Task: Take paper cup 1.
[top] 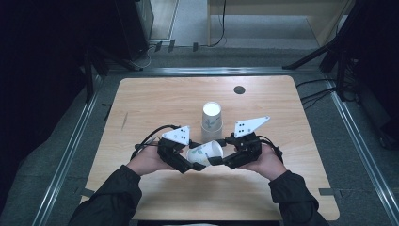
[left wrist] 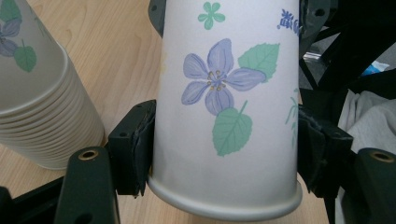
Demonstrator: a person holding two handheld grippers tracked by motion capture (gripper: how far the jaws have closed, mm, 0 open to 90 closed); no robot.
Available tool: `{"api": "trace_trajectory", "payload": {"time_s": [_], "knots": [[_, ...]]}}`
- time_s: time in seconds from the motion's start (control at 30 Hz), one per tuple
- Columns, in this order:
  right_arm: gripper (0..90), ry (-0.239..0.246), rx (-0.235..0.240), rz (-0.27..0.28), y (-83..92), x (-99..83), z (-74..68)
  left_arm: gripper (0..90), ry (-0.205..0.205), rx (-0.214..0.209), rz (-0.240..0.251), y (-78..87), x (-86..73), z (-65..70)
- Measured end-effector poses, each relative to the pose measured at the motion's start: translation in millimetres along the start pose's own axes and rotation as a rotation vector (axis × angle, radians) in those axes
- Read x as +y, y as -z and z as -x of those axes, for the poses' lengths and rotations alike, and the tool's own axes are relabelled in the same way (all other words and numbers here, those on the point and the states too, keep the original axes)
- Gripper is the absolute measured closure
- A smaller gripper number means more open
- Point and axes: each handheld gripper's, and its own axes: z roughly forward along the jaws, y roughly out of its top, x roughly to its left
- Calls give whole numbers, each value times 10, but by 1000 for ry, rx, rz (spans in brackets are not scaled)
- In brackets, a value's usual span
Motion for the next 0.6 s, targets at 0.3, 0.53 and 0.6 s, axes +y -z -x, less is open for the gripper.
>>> {"api": "trace_trajectory", "payload": {"time_s": [0.3, 0.53, 0.6], "knots": [[263, 10, -39, -32, -9, -34, 13, 305, 25, 13, -73, 155, 19, -83], [263, 19, -61, -69, -65, -69, 33, 305, 18, 44, -158, 209, 34, -107], [263, 27, -64, -79, -84, -78, 40, 304, 11, 52, -185, 196, 41, -99]]}}
